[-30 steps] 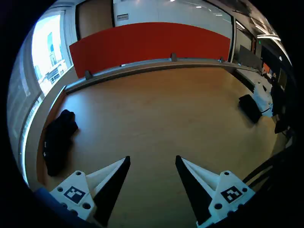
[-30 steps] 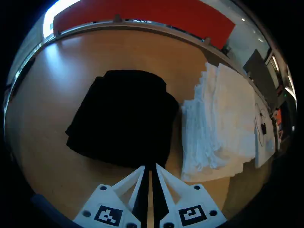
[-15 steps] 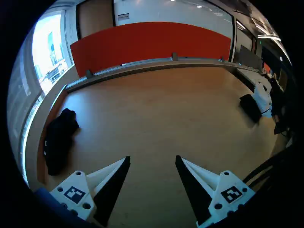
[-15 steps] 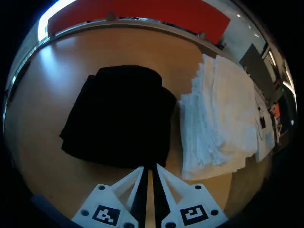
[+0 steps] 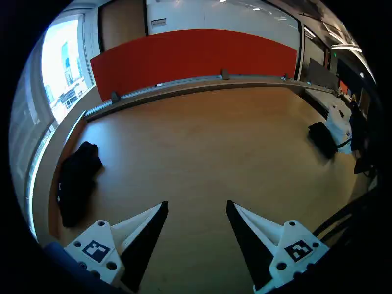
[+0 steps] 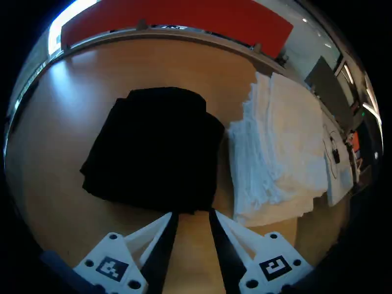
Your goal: Fold towel
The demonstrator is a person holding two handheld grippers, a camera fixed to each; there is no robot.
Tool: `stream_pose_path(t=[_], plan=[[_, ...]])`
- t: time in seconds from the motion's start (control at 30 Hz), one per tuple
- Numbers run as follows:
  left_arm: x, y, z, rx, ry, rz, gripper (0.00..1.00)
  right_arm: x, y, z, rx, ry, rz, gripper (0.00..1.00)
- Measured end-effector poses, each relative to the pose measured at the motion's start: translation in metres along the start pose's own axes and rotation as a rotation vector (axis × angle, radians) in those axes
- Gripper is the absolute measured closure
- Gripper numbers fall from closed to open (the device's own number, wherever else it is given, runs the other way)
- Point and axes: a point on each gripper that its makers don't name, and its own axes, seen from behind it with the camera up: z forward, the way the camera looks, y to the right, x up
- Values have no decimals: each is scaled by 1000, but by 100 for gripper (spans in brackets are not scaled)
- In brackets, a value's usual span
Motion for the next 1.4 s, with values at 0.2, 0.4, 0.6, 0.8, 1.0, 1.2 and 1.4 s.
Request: stream_pose_path(t=[0.2,0.4,0.6,0.8,1.0,1.2,1.4], plan=[[2,1,0,-4,5,0,12,0,-6,-6,11,13,-2,16],[2,1,-1,-5,9,1,12,0,-11,-8,23,23,7,7],[2,-1,-2,-5,12,-4,12,3,-15,-12,24,36,22,7],[2,-3,-2,-4,19,-16,12,14,-22,-21,21,91,60,7],[4,-4,-3,-4,29,-23,12,37,-27,-35,12,188,108,7],[8,-3,-4,-4,44,-29,12,61,-28,-51,-10,294,160,7],[13,-4,-3,0,62,-47,12,86,-27,-67,-23,404,234,7]])
